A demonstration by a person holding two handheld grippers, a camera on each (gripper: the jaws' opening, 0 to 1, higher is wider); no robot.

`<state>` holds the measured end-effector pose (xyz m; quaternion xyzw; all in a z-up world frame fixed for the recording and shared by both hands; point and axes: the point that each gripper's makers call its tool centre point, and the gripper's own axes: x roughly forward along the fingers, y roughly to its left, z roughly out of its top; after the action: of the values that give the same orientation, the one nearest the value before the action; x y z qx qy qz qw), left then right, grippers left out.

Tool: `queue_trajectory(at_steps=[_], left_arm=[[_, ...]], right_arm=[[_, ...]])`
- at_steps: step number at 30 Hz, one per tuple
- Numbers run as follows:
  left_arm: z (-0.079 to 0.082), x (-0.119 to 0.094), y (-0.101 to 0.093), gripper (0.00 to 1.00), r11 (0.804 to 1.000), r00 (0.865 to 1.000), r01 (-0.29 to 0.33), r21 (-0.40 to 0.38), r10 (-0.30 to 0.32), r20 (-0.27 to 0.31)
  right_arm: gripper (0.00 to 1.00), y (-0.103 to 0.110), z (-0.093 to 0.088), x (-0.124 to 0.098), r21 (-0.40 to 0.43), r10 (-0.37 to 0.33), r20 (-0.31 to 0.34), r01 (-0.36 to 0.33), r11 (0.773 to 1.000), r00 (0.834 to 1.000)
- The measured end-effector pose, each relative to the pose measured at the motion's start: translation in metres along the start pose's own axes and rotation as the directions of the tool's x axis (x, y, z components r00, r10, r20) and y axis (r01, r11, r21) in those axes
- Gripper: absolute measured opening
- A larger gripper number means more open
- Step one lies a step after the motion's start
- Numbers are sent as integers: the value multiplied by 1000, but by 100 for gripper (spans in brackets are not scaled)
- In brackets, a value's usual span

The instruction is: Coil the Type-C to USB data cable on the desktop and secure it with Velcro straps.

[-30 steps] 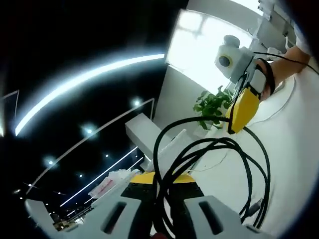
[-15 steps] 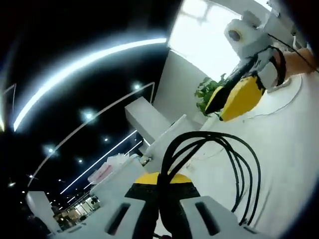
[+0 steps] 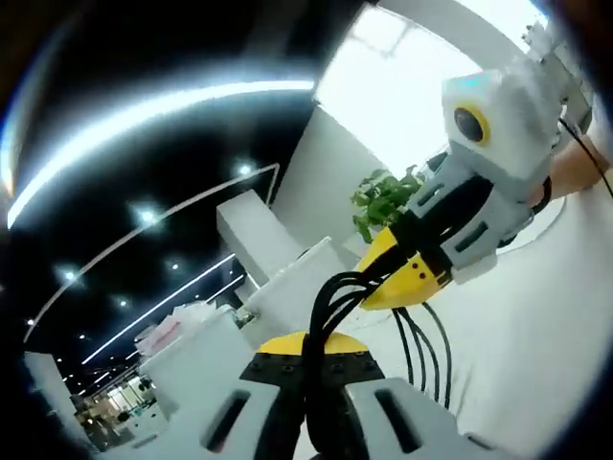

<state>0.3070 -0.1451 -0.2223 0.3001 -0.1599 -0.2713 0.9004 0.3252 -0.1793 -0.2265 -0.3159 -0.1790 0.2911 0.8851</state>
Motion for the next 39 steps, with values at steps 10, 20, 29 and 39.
queue_trajectory(at_steps=[10, 20, 29, 39], left_arm=[[10, -3, -10, 4, 998, 997, 65, 26, -66, 34], [24, -9, 10, 25, 1000, 991, -16, -9, 17, 134], [15, -20, 39, 45, 965, 981, -44, -257, 91, 173], [-36, -27, 84, 63, 813, 959, -196, -548, 276, 67]], right_arm=[[7, 0, -5, 7, 17, 16, -9, -16, 1000, 1000], [3, -10, 3, 0, 88, 42, -48, -38, 995, 998], [2, -35, -1, 7, 102, 5, -96, 4, 995, 995], [2, -95, 9, 13, 35, -110, -137, 115, 993, 984]])
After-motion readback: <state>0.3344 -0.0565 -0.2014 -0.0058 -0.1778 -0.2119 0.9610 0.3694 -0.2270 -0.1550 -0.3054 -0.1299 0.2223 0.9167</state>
